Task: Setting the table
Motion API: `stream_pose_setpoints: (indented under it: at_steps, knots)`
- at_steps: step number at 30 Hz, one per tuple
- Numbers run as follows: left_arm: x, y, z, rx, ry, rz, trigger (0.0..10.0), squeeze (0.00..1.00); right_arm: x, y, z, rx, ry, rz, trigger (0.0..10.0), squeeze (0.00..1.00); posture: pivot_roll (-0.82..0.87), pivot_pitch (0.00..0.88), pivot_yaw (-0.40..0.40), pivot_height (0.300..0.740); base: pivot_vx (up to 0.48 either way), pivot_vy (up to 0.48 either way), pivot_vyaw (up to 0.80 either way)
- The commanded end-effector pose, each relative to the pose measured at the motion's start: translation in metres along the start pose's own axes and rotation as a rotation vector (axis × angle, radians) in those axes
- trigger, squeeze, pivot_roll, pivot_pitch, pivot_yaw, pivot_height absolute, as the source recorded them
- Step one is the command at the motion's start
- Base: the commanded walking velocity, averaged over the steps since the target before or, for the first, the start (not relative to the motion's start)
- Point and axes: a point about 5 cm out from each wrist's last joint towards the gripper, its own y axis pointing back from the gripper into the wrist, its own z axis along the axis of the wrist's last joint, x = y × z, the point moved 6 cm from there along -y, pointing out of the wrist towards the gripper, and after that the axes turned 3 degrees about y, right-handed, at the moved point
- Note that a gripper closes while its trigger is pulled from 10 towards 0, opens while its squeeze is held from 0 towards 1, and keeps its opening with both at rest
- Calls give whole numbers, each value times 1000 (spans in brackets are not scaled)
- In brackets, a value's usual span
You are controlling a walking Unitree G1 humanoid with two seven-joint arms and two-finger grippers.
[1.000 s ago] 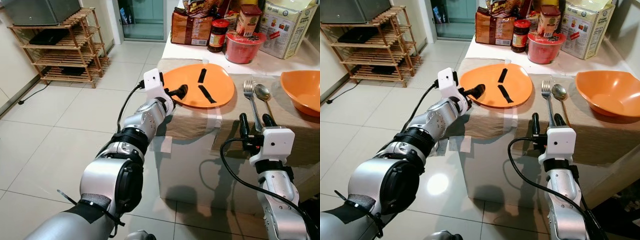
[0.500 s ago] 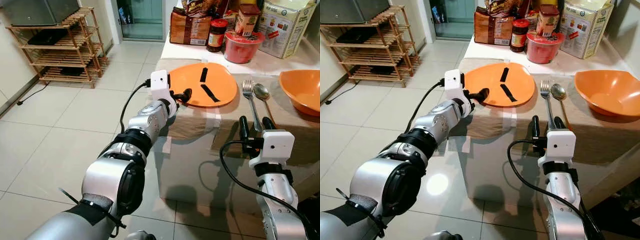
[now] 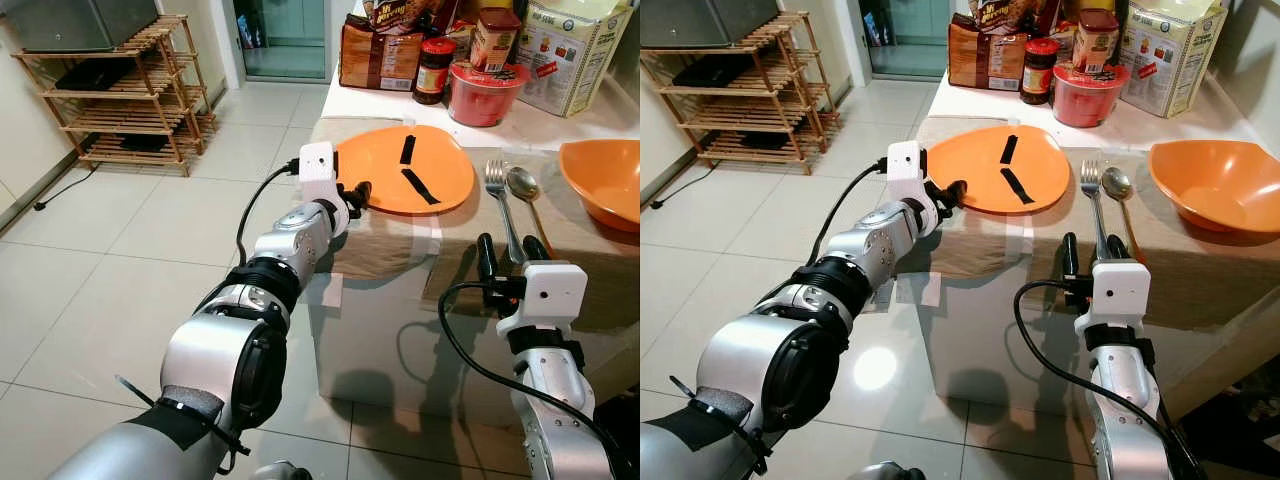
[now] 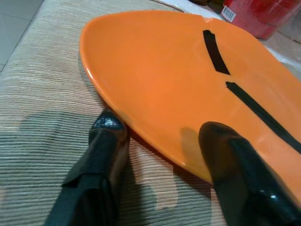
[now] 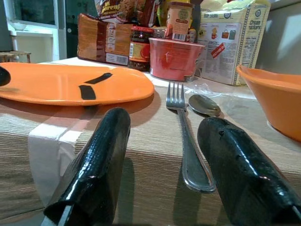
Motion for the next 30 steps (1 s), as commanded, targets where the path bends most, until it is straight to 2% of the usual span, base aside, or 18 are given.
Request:
stream_pose_setpoints:
  at_steps: [1, 4, 7, 10, 11, 17, 30]
  knots:
    - [3, 1, -22, 77, -26, 17, 0, 0, 0, 0, 5, -12, 1, 1, 10000, 0, -67, 0, 93, 735, 0, 0, 0]
    - [7, 1, -21, 77, -84, 37, 0, 0, 1, 0, 5, -11, 0, 3, 10000, 0, -65, 0, 92, 735, 0, 0, 0]
    - [9, 1, -18, 67, -103, 42, 0, 0, 1, 0, 5, -10, 0, 6, 10000, 0, -64, 0, 91, 735, 0, 0, 0]
    - [12, 2, -11, 42, -106, 49, 0, 0, 1, -1, 4, -9, 0, 8, 10000, 0, -62, 0, 90, 735, 0, 0, 0]
    - [15, 2, 0, 5, -121, 58, 0, 0, 1, -1, 4, -9, 0, 9, 10000, 0, -59, 0, 90, 735, 0, 0, 0]
    - [20, 4, 17, -57, -175, 79, 0, 0, 2, -2, 3, -9, -1, 13, 10000, 0, -53, 0, 88, 735, 0, 0, 0]
    - [33, 7, 35, -127, -152, 147, 0, 0, 3, -2, 1, -5, 2, 19, 10000, 0, -52, 0, 85, 735, 0, 0, 0]
